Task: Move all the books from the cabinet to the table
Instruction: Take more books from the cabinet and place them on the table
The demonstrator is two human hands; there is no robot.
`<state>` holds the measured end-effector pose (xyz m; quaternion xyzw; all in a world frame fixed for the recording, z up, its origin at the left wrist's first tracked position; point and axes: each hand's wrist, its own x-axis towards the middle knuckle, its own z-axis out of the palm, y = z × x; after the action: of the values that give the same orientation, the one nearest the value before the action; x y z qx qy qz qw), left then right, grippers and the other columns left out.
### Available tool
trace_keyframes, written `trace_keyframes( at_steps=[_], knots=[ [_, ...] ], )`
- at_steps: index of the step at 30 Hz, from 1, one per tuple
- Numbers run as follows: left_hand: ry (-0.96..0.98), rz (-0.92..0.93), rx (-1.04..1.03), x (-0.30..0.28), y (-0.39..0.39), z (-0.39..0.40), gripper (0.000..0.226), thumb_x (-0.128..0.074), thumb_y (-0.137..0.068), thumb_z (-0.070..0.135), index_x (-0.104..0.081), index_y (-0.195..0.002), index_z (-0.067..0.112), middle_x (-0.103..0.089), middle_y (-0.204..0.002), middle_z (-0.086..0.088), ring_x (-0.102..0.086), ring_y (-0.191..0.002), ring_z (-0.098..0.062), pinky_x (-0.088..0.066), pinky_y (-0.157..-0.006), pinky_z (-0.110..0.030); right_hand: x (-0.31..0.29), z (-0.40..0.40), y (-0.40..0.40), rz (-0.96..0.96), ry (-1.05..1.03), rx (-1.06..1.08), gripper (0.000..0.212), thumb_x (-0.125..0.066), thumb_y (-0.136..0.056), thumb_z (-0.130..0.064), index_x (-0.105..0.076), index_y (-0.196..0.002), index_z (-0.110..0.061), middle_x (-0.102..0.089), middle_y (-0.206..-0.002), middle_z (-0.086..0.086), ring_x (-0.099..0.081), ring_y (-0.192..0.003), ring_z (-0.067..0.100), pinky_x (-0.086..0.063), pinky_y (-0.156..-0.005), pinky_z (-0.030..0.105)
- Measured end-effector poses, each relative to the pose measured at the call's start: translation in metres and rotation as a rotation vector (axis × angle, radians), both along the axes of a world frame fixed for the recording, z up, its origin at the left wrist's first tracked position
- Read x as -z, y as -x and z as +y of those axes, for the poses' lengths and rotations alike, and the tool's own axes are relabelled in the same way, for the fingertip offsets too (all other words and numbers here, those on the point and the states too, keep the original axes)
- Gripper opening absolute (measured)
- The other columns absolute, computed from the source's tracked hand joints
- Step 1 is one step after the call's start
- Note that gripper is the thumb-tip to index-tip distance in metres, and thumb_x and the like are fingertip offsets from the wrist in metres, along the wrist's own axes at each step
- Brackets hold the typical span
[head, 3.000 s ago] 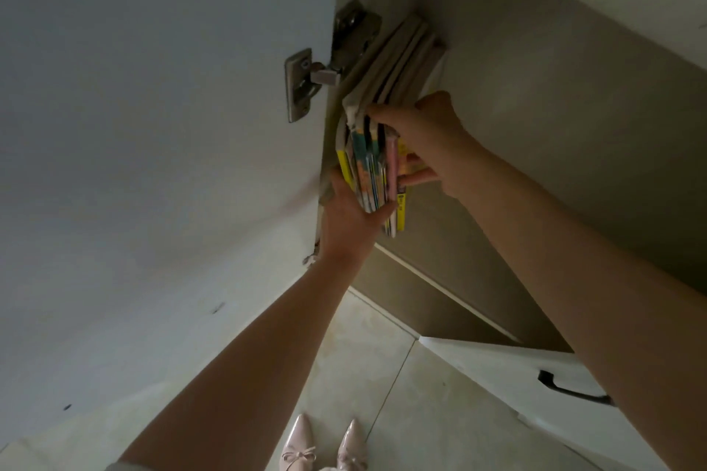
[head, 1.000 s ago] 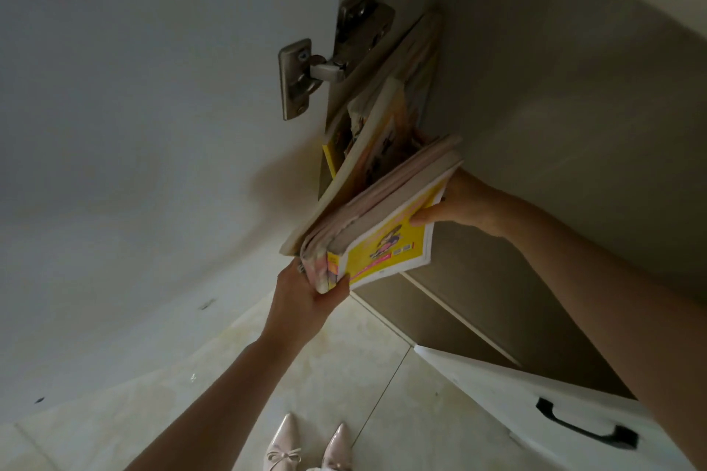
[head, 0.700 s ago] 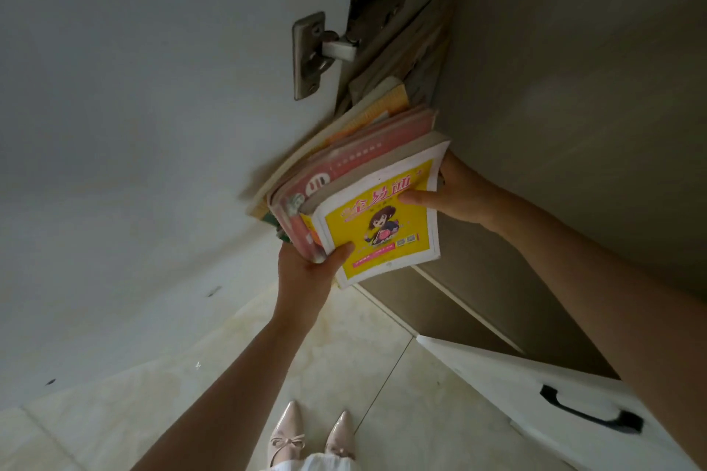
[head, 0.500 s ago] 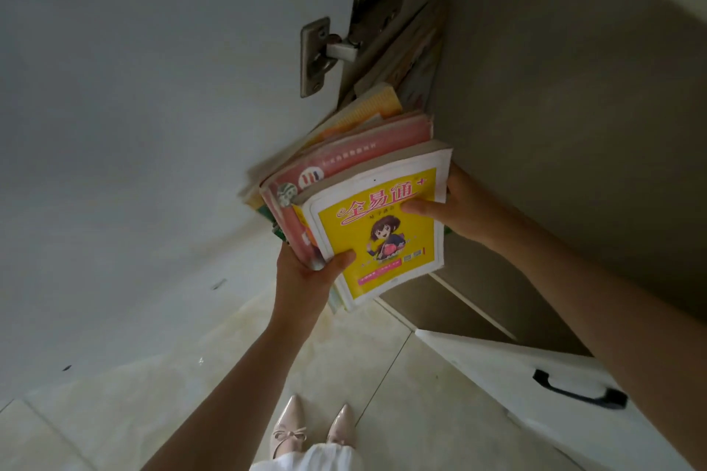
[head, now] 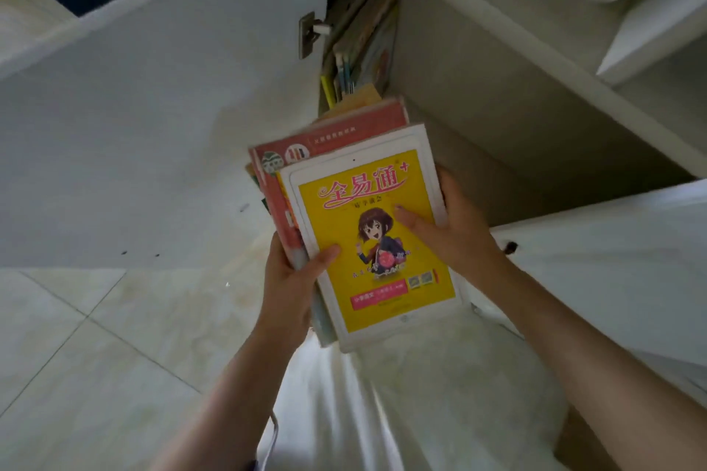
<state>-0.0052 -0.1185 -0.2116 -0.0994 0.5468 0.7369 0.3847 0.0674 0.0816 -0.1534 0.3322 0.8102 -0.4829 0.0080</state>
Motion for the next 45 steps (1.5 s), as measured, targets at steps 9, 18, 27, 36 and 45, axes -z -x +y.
trace_keyframes(
  at_steps=[9, 18, 27, 36, 45],
  knots=[
    [0.24, 0.043, -0.102, -0.082, -0.053, -0.056, 0.061, -0.074, -0.081, 0.012, -0.045, -0.132, 0.029, -0.071, -0.113, 0.003, -0.073, -0.091, -0.018, -0.061, -0.067, -0.039, -0.059, -0.073, -0.062, 0.064, -0.179, -0.145, 0.083, -0.068, -0.085, -0.034, -0.017, -0.15, -0.029, -0.032, -0.146, -0.004, -0.029, -0.121, -0.019, -0.035, -0.098, 0.011],
    [0.38, 0.31, -0.221, -0.12, -0.125, -0.077, 0.094, -0.074, -0.081, 0.002, -0.019, -0.151, 0.032, -0.057, -0.132, 0.01, -0.068, -0.098, 0.001, -0.06, -0.068, -0.026, -0.077, -0.097, -0.109, 0.082, -0.148, -0.279, 0.086, -0.07, -0.085, -0.024, -0.016, -0.152, -0.02, -0.031, -0.152, -0.002, -0.029, -0.139, 0.01, -0.031, -0.113, 0.031],
    [0.729, 0.517, -0.381, -0.128, -0.215, -0.129, 0.068, -0.081, -0.076, 0.025, -0.048, -0.135, 0.033, -0.049, -0.131, -0.001, -0.057, -0.116, -0.016, -0.057, -0.087, -0.029, -0.086, -0.136, -0.151, 0.032, -0.185, -0.602, 0.081, -0.068, -0.082, -0.03, -0.023, -0.148, -0.027, -0.037, -0.148, 0.0, -0.036, -0.135, 0.019, -0.038, -0.109, 0.045],
    [0.865, 0.378, -0.703, -0.133, -0.298, -0.204, 0.055, -0.079, -0.079, 0.021, -0.056, -0.127, 0.033, -0.046, -0.131, -0.003, -0.053, -0.12, -0.018, -0.057, -0.09, -0.035, -0.101, -0.221, -0.155, 0.113, -0.206, -0.976, 0.075, -0.073, -0.08, -0.024, -0.034, -0.144, -0.019, -0.049, -0.132, 0.001, -0.049, -0.121, 0.023, -0.048, -0.097, 0.045],
    [0.972, 0.21, -1.048, -0.139, -0.424, -0.313, 0.049, -0.076, -0.082, 0.021, -0.055, -0.125, 0.034, -0.045, -0.132, -0.001, -0.053, -0.11, 0.0, -0.055, -0.09, -0.025, -0.104, -0.37, -0.222, 0.154, -0.183, -1.32, 0.076, -0.074, -0.078, -0.022, -0.037, -0.144, -0.014, -0.05, -0.139, 0.009, -0.047, -0.128, 0.027, -0.044, -0.103, 0.046]
  ],
)
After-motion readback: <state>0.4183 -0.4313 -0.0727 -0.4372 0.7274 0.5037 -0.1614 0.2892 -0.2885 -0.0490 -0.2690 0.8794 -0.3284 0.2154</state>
